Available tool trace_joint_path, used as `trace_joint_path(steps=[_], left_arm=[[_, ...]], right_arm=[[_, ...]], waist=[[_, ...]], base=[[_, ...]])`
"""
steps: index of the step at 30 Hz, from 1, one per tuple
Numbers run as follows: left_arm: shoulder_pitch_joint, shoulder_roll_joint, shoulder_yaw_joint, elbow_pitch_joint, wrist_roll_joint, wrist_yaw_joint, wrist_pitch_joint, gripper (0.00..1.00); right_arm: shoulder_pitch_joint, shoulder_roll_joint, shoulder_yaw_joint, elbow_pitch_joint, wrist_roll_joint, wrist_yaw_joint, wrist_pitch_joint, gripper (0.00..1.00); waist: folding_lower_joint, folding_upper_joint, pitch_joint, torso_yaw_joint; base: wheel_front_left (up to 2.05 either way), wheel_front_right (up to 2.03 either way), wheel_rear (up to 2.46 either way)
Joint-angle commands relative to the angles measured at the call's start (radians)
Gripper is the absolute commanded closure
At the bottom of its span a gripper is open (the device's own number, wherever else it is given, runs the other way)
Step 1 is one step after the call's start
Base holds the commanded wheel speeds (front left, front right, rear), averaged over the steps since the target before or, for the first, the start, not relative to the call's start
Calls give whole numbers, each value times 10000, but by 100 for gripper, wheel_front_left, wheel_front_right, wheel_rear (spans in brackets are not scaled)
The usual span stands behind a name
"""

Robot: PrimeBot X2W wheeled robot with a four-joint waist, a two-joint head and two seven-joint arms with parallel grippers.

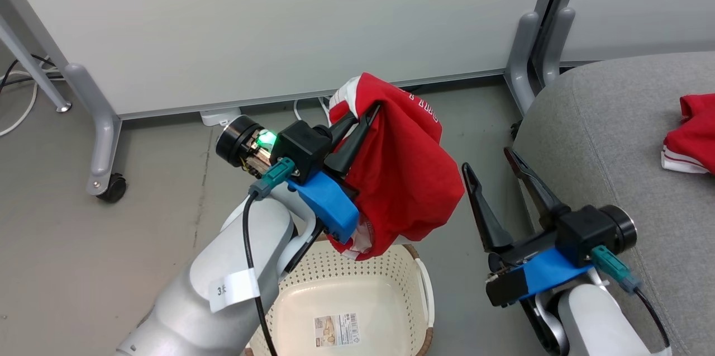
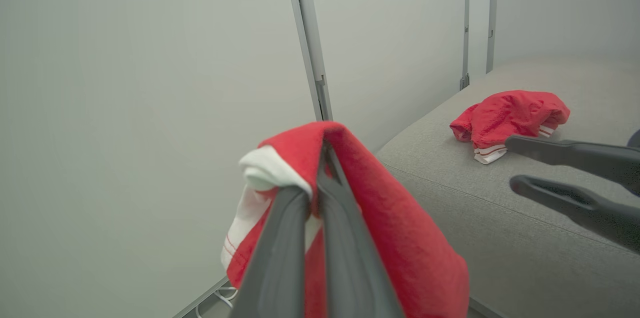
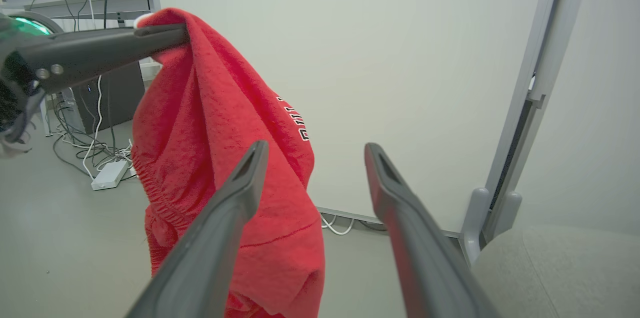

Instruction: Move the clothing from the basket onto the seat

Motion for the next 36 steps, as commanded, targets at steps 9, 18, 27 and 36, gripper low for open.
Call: trace_joint_path(steps=[9, 18, 27, 36], left_arm=[[-325, -176, -342, -102, 70, -12, -50, 100], [-486, -311, -698, -251, 98, -12, -50, 100], [-638, -389, -946, -447, 96, -12, -50, 100], [-597, -347, -1008, -427, 26, -12, -50, 100]], right_arm=[[-1524, -287, 1406, 564, -85, 1, -4, 0], [-2585, -368, 1873, 1743, -451, 1, -4, 0], [-3166, -290, 1859, 3341, -542, 1, -4, 100], [-3332, -198, 1872, 3610, -385, 1, -4, 100]], waist=[[1, -1, 294, 318], [1, -1, 531, 630], [1, -1, 682, 819], [1, -1, 686, 785]], base=[[0, 0, 0], [0, 0, 0], [0, 0, 0], [0, 0, 0]])
